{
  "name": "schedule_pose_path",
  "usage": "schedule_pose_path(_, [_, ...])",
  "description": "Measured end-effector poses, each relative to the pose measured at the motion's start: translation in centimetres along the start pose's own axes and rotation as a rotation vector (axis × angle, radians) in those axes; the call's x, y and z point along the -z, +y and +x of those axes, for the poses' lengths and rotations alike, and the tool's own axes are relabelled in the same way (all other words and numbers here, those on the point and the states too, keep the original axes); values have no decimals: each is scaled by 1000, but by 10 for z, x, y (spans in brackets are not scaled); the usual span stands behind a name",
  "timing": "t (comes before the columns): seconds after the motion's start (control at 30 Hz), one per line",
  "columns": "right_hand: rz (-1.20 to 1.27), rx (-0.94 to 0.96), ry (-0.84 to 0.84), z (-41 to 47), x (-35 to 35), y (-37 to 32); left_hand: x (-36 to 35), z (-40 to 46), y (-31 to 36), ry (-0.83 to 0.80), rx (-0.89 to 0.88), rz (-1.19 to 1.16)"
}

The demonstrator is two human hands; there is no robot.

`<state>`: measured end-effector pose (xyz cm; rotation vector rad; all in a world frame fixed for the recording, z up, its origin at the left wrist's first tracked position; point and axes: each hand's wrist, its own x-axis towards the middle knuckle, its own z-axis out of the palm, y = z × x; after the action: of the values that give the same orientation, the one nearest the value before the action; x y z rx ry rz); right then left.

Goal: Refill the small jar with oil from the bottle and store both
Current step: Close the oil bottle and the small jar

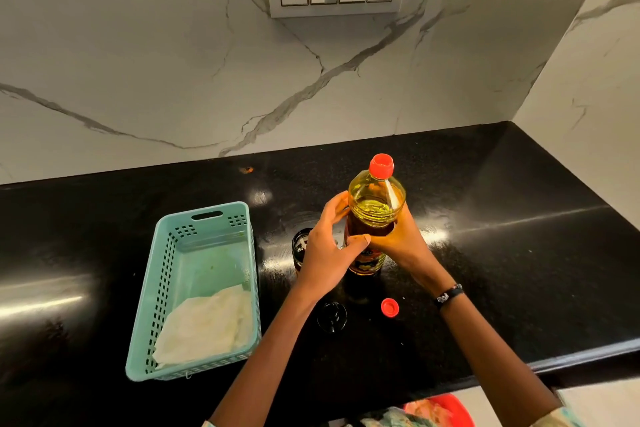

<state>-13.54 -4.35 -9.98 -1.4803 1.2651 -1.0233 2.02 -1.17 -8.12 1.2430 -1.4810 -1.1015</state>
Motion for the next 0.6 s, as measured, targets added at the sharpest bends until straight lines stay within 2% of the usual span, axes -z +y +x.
schedule_pose_path(0.2, [-93, -35, 74, -38, 18, 17, -12, -24, -7, 133, 41, -48])
schedule_pose_path(0.3, [-217, -57, 70, -63, 27, 36, -22, -46, -12, 176, 90, -115])
schedule_pose_path(0.5, [-473, -64, -50, -95, 22, 68, -50, -68, -37, -32, 349, -136])
schedule_pose_path(0.6, [-545, -33, -85, -99, 18, 77, -63, -71, -52, -58, 446, -126])
